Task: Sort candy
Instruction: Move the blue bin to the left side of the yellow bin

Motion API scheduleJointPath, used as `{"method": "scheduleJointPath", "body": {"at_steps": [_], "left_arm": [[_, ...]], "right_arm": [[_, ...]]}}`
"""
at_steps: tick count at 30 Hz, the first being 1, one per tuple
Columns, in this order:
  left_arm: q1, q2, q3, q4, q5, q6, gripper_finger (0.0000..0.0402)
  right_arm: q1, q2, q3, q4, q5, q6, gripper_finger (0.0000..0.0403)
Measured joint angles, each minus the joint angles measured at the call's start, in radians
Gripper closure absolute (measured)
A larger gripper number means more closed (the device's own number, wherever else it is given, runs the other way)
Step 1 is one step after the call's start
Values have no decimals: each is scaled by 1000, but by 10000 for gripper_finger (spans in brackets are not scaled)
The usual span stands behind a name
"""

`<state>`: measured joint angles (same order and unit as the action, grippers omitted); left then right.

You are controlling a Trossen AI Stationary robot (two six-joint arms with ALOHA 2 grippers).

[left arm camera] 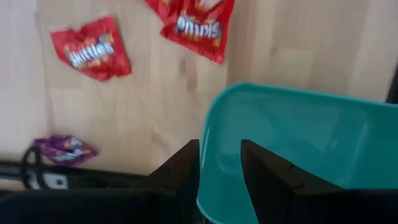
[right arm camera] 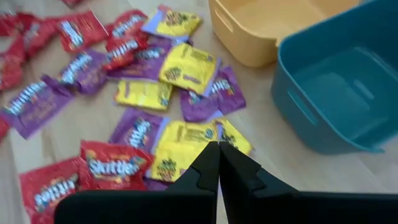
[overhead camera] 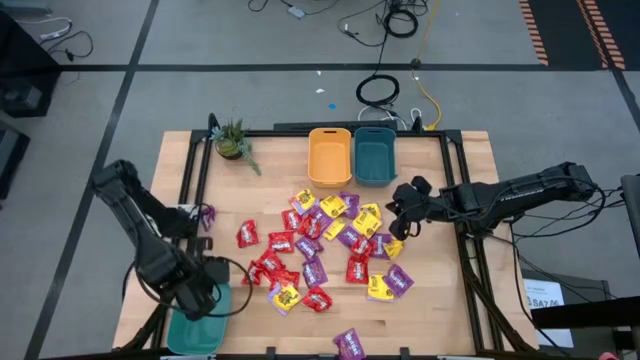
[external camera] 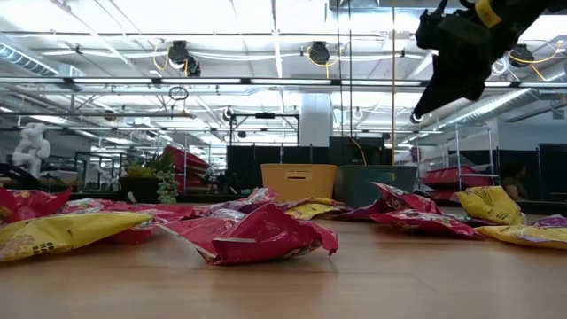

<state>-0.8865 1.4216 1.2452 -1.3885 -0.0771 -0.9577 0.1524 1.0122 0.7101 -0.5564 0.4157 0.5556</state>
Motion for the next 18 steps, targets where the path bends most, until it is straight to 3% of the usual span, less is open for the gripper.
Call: {"method": "scheduleJointPath", "body": {"at_steps": [18], "left_arm": [[-2, -178, -355, 331, 19, -31, 275]], "right_arm": [[0, 0, 0, 76, -2, 34, 401]]}}
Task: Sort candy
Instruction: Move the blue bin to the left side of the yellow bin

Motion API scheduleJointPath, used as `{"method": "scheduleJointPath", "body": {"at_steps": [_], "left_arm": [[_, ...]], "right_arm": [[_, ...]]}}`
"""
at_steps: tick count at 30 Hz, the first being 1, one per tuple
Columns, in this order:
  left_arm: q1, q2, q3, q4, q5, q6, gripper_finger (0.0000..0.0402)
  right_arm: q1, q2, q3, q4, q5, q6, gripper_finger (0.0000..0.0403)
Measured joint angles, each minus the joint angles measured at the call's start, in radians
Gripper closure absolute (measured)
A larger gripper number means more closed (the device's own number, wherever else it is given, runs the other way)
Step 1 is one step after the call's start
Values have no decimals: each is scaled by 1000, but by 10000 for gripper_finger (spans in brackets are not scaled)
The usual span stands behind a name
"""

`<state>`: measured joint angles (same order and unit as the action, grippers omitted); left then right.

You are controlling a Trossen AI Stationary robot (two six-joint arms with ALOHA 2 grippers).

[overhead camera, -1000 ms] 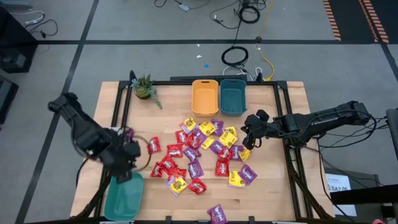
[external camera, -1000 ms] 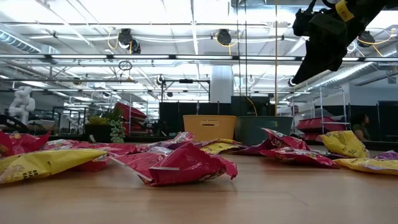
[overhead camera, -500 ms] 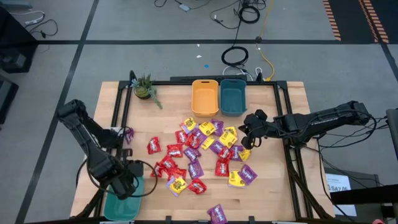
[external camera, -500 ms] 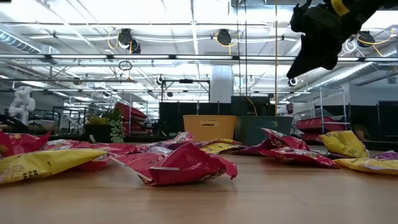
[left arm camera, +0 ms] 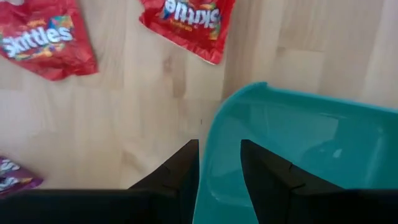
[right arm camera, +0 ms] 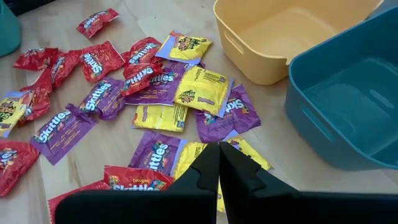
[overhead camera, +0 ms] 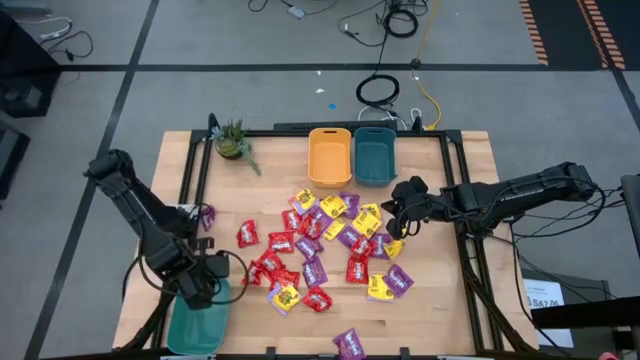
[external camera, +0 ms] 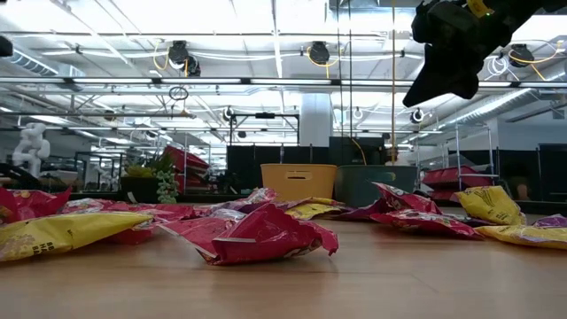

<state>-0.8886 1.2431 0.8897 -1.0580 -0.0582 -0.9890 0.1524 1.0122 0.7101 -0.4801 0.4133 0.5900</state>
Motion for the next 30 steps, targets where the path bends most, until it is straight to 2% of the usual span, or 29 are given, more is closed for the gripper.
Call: {"method": "scheduleJointPath", "body": {"at_steps": [7, 13, 22, 25, 30], "left_arm": [[0, -10, -88, 59, 23, 27, 275], [0, -9, -174, 183, 51, 29, 275], [0, -4, -266, 245, 56, 29, 280], [0, 1, -281, 239, 58, 34, 306], [1, 1, -283, 243, 104, 22, 387]], "right_arm": [[0, 0, 0, 2, 5, 1, 401], [0, 0, 0, 6, 5, 1, 401], [0, 0, 0, 5, 5, 0, 401], [0, 0, 0, 5, 5, -2, 401], [0, 0, 0, 4, 5, -34, 401]]}}
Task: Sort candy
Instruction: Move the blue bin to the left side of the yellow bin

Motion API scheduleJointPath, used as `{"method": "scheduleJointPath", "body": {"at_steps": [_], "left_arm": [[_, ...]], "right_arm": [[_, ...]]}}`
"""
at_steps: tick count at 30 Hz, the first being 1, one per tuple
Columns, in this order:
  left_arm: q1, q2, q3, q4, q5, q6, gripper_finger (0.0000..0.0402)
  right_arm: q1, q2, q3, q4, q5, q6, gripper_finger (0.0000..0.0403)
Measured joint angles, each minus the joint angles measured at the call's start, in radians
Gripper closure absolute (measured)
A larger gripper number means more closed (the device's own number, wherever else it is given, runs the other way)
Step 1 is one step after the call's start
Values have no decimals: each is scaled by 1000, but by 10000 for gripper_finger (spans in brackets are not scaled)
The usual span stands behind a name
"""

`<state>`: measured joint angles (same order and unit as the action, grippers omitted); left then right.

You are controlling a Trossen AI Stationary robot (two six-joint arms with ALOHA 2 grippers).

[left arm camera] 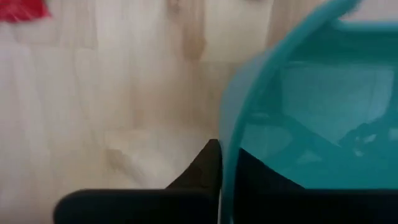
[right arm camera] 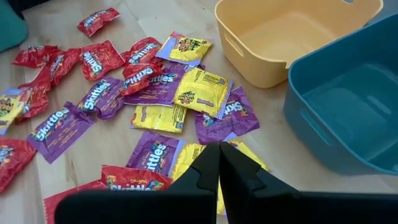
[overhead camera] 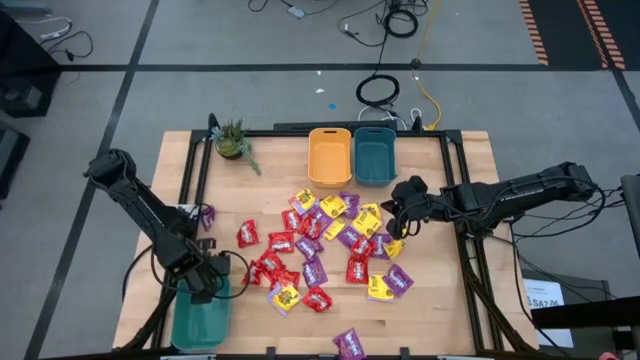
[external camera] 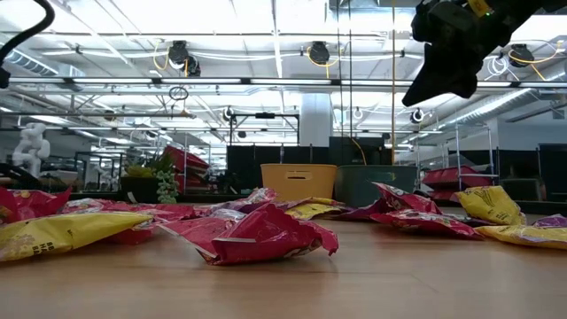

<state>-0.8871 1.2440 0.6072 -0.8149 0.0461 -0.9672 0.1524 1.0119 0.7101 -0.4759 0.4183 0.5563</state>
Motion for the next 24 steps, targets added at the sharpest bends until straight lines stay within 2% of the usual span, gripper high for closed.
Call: {"method": "scheduleJointPath", "body": {"at_steps": [5, 12, 17, 24], "left_arm": [[6, 0, 33, -11, 51, -91, 392], [63, 0, 216, -143, 86, -125, 396], [151, -4, 385, -222, 58, -20, 396], [354, -4, 579, -459, 32, 190, 397]], "right_arm": [[0, 0, 0, -7, 0, -29, 401], [0, 0, 0, -7, -3, -34, 401], [0, 0, 0, -16, -17, -70, 401], [0, 0, 0, -16, -89, -109, 401]]}}
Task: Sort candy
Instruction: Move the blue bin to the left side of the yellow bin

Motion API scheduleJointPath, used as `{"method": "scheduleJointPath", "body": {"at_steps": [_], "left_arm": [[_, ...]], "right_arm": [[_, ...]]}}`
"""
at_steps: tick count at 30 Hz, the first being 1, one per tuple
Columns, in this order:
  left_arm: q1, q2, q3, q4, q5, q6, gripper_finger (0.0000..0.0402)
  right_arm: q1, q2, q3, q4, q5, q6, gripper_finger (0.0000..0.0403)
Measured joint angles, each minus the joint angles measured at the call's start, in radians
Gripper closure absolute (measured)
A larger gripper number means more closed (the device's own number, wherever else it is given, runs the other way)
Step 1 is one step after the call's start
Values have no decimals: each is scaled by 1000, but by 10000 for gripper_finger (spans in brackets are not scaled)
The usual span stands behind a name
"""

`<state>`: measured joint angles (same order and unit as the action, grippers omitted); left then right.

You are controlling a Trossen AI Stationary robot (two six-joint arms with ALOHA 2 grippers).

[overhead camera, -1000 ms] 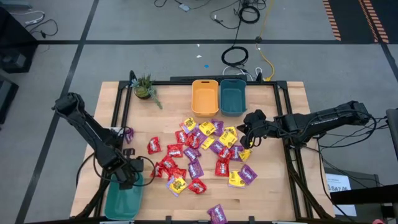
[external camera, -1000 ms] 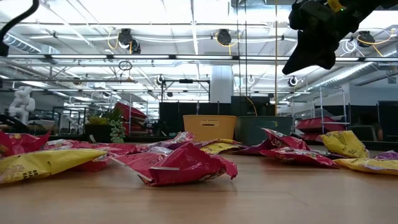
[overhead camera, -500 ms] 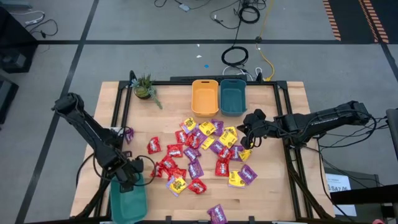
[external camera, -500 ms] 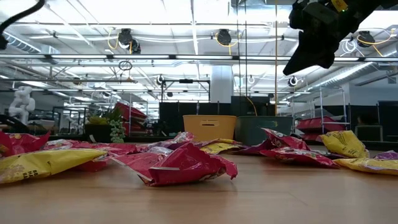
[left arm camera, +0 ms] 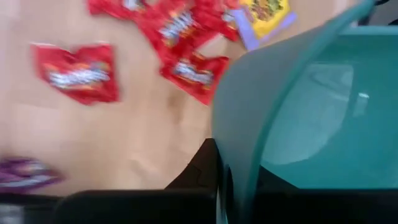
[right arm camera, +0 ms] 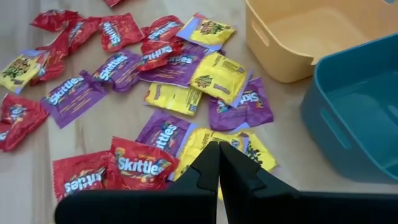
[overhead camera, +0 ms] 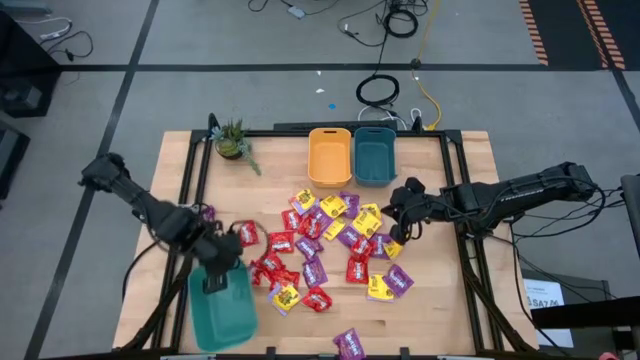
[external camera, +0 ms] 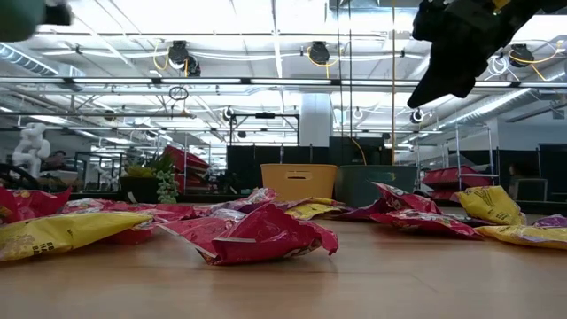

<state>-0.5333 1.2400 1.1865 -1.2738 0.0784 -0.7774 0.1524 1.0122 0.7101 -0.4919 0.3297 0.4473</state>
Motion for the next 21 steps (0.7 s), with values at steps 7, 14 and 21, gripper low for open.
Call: {"method": "scheduleJointPath", "body": {"at_steps": [7, 14, 21], "left_arm": [[311, 1, 107, -57, -45, 403, 397], [709, 97, 161, 44, -2, 857, 397], [993, 315, 318, 54, 38, 1261, 397]], "right_arm": [[0, 0, 0, 1, -18, 3, 401], [0, 0, 0, 1, -18, 35, 401], [0, 0, 0, 2, -13, 92, 401]]}}
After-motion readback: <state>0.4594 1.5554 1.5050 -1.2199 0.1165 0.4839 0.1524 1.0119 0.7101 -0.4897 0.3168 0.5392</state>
